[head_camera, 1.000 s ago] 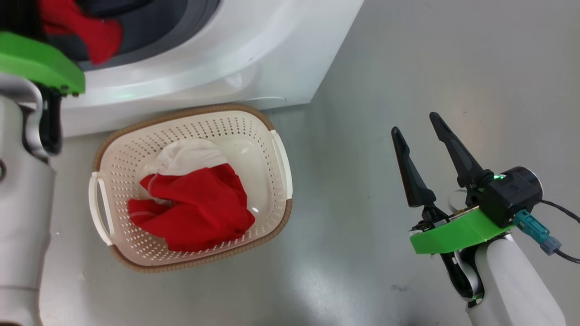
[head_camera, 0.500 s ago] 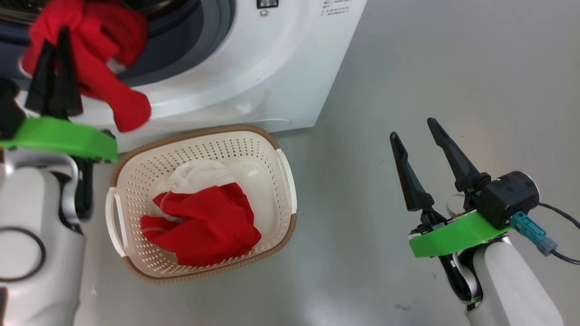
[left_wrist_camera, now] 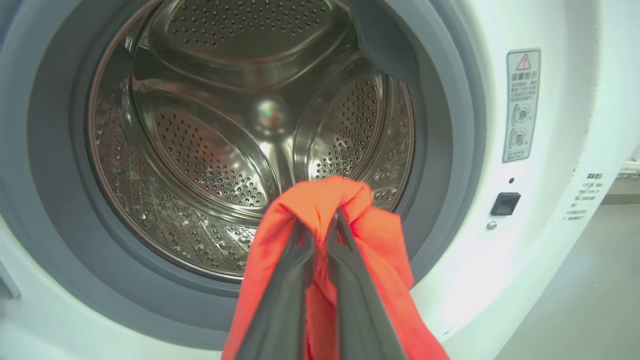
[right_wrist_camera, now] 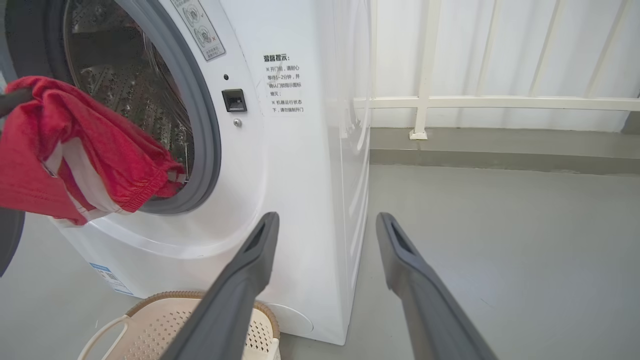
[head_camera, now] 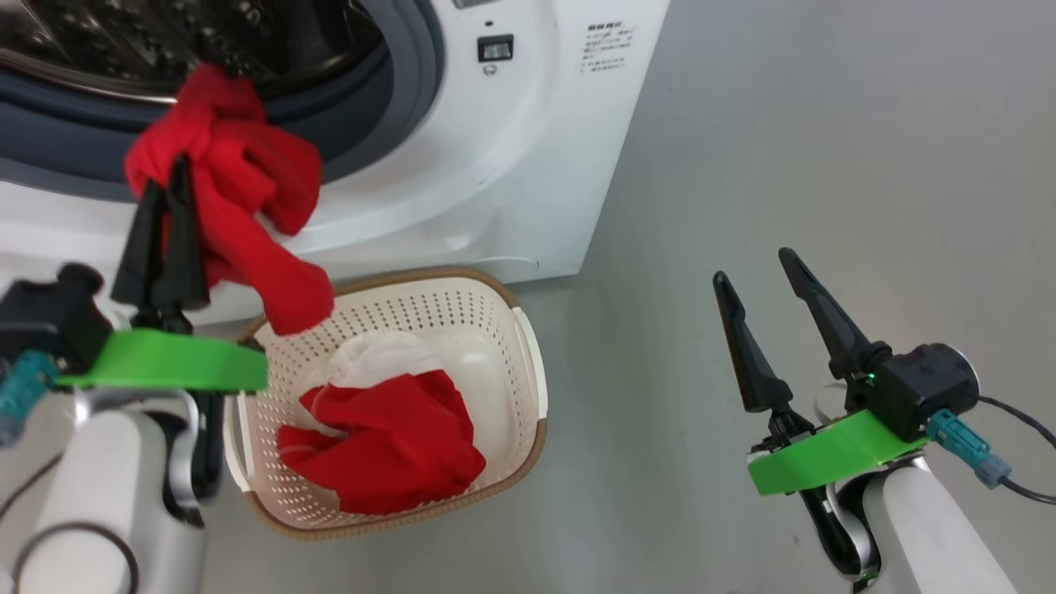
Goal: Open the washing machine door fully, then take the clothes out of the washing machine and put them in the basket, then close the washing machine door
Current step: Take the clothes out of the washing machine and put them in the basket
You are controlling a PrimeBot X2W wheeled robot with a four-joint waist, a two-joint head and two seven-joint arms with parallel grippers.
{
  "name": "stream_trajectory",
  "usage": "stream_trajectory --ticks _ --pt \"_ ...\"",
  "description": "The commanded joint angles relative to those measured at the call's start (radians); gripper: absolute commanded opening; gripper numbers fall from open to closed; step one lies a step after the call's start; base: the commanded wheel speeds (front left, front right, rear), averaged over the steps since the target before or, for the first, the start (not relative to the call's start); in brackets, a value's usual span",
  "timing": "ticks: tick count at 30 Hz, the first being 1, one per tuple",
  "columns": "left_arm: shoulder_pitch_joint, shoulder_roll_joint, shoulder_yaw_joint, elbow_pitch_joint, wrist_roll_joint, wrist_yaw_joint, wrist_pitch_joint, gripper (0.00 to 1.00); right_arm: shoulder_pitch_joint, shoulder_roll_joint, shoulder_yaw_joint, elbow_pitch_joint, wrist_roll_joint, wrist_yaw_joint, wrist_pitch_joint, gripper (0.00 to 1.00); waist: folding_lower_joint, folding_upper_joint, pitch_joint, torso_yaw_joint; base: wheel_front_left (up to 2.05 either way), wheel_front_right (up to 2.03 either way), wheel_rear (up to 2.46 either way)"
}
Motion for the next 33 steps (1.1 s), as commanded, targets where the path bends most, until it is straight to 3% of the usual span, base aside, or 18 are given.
stream_trajectory --ticks 1,18,26,33 --pt "0.035 0.021 0.035 -0.054 0.010 0.003 -0.008 0.00 0.017 0.001 0.014 -0.019 0.006 0.005 -0.006 1.00 0.0000 0.0000 -0.029 0.010 0.00 0.00 0.00" --pt "0.243 -0.035 0.005 -0.211 0.006 0.032 0.011 0.00 0.050 0.001 0.009 -0.019 0.012 0.005 -0.006 1.00 0.0000 0.0000 -0.098 0.036 0.00 0.00 0.00" --pt "0.228 -0.065 -0.023 -0.085 -0.024 0.008 0.010 0.00 0.039 0.001 0.015 -0.028 0.010 0.005 -0.006 1.00 0.0000 0.0000 -0.052 0.038 0.00 0.00 0.00" --pt "0.162 -0.086 -0.039 0.129 -0.059 -0.035 0.002 0.00 0.021 0.001 0.028 -0.024 0.009 0.005 -0.006 1.00 0.0000 0.0000 -0.015 0.030 0.00 0.00 0.00"
